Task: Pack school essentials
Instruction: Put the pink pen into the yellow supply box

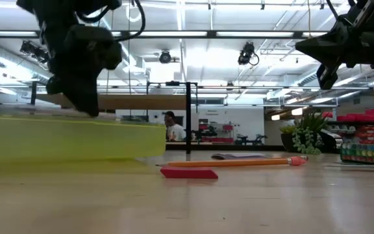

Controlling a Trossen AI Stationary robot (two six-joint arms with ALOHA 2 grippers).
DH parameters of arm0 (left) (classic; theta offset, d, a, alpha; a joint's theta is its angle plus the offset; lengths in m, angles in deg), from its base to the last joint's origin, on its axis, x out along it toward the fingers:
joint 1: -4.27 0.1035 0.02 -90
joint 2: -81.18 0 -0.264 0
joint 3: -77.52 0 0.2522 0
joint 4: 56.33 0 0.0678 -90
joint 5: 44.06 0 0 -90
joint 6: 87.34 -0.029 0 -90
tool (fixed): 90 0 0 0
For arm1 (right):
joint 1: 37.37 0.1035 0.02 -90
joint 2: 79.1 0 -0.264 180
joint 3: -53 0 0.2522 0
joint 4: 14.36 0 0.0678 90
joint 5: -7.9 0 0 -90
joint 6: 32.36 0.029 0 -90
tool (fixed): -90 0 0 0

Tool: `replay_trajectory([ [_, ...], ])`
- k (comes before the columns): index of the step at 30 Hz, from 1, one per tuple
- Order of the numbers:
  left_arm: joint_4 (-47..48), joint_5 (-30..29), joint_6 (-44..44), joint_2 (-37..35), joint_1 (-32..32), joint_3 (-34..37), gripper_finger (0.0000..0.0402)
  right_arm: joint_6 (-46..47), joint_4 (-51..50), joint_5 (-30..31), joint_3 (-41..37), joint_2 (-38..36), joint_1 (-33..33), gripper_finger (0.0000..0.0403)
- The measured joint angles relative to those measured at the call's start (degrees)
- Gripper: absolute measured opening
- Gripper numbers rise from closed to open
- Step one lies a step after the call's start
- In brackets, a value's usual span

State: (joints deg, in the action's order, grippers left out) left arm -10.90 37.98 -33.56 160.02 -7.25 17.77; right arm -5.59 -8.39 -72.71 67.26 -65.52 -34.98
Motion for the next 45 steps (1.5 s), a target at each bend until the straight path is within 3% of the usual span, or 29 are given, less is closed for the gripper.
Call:
replay_trajectory([
  [22, 0.48, 0.3, 1.09, 3.61, -0.34, 0.62, 0.0054, 0.01, -0.45, 0.0, -0.04, 0.04, 0.0, 0.001],
  [34, 4.69, 0.3, 0.69, 3.6, -0.36, -0.25, 0.0162, 0.0, -0.44, 0.0, -0.04, 0.04, 0.0, 0.001],
  [45, 3.76, 0.58, -11.92, 8.31, -0.32, -10.99, 0.0172, 0.02, -0.42, 0.0, -0.04, 0.07, 0.0, 0.001],
])
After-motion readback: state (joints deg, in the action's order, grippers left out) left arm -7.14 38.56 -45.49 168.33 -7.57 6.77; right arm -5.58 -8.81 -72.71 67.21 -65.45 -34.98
